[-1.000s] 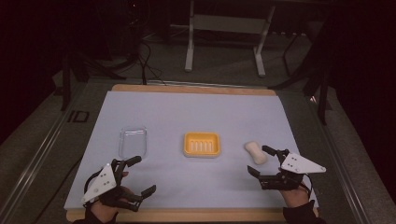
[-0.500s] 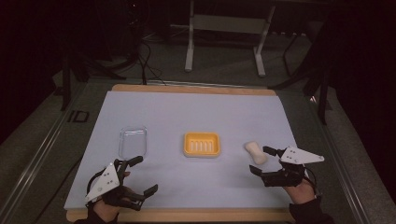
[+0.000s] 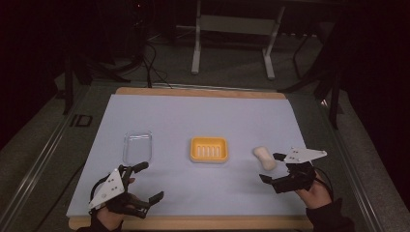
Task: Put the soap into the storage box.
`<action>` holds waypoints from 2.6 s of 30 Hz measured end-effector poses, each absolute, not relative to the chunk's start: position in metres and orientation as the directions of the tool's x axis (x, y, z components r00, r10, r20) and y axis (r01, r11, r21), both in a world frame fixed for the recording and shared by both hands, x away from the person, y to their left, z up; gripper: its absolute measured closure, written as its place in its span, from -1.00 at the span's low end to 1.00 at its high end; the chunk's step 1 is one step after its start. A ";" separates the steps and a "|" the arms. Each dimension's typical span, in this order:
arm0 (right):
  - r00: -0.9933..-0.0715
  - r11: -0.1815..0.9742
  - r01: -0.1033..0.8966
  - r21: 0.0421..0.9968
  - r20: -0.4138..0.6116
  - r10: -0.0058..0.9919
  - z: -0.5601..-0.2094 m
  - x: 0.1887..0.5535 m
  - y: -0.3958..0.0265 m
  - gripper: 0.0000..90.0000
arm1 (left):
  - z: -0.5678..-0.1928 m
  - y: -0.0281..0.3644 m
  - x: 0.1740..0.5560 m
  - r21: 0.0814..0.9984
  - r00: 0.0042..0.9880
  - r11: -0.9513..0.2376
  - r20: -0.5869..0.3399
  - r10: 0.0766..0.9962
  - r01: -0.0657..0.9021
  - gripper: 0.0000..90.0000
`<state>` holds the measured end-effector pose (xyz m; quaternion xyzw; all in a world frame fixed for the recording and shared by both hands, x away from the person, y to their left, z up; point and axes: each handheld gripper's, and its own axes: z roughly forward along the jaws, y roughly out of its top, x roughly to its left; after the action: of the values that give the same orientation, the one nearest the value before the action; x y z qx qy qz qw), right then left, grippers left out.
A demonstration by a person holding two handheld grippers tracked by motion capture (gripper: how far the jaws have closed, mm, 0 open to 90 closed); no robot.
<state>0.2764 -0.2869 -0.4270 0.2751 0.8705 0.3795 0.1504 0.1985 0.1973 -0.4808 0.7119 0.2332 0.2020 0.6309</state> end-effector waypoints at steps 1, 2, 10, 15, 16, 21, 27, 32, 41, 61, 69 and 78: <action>-0.802 0.583 0.371 0.723 -0.067 0.593 -0.428 0.277 -0.286 -0.74 | -0.481 0.197 0.199 0.992 0.810 -0.096 -0.007 0.586 0.078 -0.97; -0.804 0.611 0.382 0.693 -0.078 0.590 -0.430 0.277 -0.283 -0.74 | -0.481 0.197 0.199 0.992 0.810 -0.097 -0.007 0.586 0.079 -0.97; -0.794 0.644 0.459 0.612 -0.043 0.606 -0.436 0.281 -0.280 -0.74 | -0.481 0.196 0.198 0.991 0.812 -0.108 -0.001 0.584 0.079 -0.97; -0.793 0.677 0.494 0.546 -0.035 0.608 -0.438 0.283 -0.279 -0.74 | -0.481 0.196 0.198 0.991 0.813 -0.112 0.002 0.583 0.078 -0.97; -0.794 0.684 0.502 0.530 -0.031 0.607 -0.439 0.284 -0.279 -0.74 | -0.481 0.196 0.198 0.990 0.813 -0.113 0.002 0.583 0.079 -0.97; -0.786 0.703 0.547 0.455 -0.011 0.618 -0.443 0.287 -0.279 -0.74 | -0.481 0.195 0.198 0.990 0.812 -0.115 0.003 0.583 0.079 -0.97; -0.785 0.734 0.580 0.354 -0.001 0.620 -0.448 0.290 -0.278 -0.72 | -0.481 0.195 0.198 0.990 0.813 -0.118 0.004 0.582 0.080 -0.97; -0.778 0.743 0.606 0.285 0.017 0.628 -0.452 0.293 -0.276 -0.72 | -0.481 0.195 0.197 0.989 0.814 -0.123 0.007 0.581 0.079 -0.97; -0.759 0.739 0.640 0.211 0.023 0.651 -0.455 0.297 -0.276 -0.71 | -0.481 0.195 0.197 0.989 0.814 -0.123 0.005 0.580 0.081 -0.97; -0.682 0.688 0.721 -0.084 0.090 0.726 -0.470 0.317 -0.273 -0.71 | -0.482 0.194 0.197 0.987 0.813 -0.140 0.013 0.582 0.084 -0.97; -0.628 0.640 0.762 -0.100 0.130 0.768 -0.479 0.335 -0.277 -0.72 | -0.482 0.193 0.197 0.986 0.815 -0.143 0.011 0.580 0.088 -0.97; -0.583 0.593 0.800 -0.088 0.122 0.804 -0.486 0.350 -0.280 -0.75 | -0.482 0.193 0.197 0.986 0.817 -0.138 0.003 0.576 0.094 -0.97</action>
<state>0.3496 -0.2799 -0.4860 0.4507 0.8895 -0.0115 -0.0744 0.1973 0.1930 -0.4824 0.7285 0.2301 0.1960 0.6148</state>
